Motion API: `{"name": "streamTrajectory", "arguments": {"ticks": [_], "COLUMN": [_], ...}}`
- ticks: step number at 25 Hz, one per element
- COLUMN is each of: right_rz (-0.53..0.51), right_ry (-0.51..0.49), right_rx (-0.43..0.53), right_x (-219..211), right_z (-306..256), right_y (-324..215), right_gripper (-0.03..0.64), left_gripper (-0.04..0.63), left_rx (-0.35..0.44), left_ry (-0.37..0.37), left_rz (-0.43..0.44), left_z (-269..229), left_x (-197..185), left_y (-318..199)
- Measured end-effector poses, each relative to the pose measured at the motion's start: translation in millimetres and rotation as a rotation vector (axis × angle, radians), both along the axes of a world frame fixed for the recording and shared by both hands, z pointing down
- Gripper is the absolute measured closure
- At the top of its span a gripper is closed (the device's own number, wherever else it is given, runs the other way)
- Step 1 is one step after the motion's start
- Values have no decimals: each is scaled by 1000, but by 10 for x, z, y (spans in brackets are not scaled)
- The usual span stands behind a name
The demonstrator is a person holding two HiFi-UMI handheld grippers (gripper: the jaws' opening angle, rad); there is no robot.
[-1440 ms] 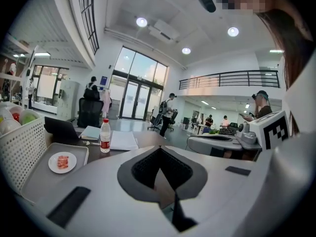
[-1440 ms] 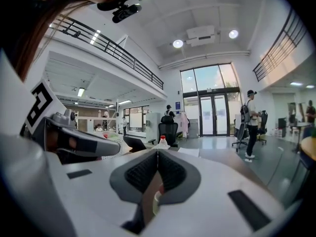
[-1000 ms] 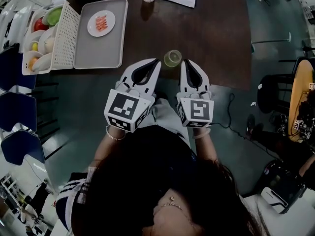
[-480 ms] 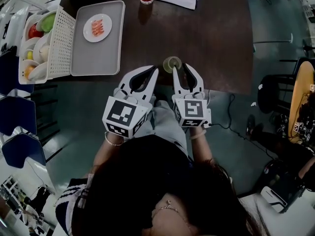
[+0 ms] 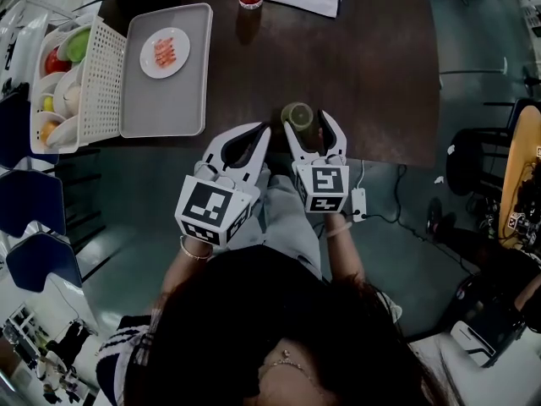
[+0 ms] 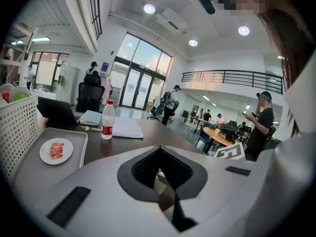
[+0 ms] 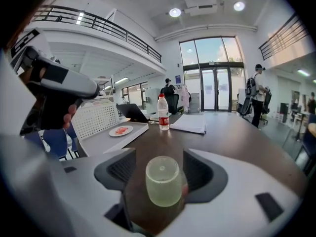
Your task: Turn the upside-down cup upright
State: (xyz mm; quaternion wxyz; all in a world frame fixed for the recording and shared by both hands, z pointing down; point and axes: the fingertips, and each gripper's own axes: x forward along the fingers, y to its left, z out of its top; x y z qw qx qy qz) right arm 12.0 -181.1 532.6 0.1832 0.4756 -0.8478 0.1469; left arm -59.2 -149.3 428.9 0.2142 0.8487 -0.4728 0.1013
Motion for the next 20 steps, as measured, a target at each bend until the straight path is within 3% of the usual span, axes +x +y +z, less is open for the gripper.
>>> {"name": "streamTrajectory", "arguments": {"ticks": [6, 20], "right_rz": [-11, -15], "right_ry": [47, 108], "right_rx": [-66, -159], "right_x": [-31, -24], "right_z": [315, 711], "right_y": [-29, -103], "right_gripper": [293, 293], "left_gripper": [594, 595], "left_rx": [-20, -49], "left_ry": [8, -1], "left_rz": [11, -4], "left_z": [67, 189], "left_x": [10, -68], "left_y": [-3, -42]}}
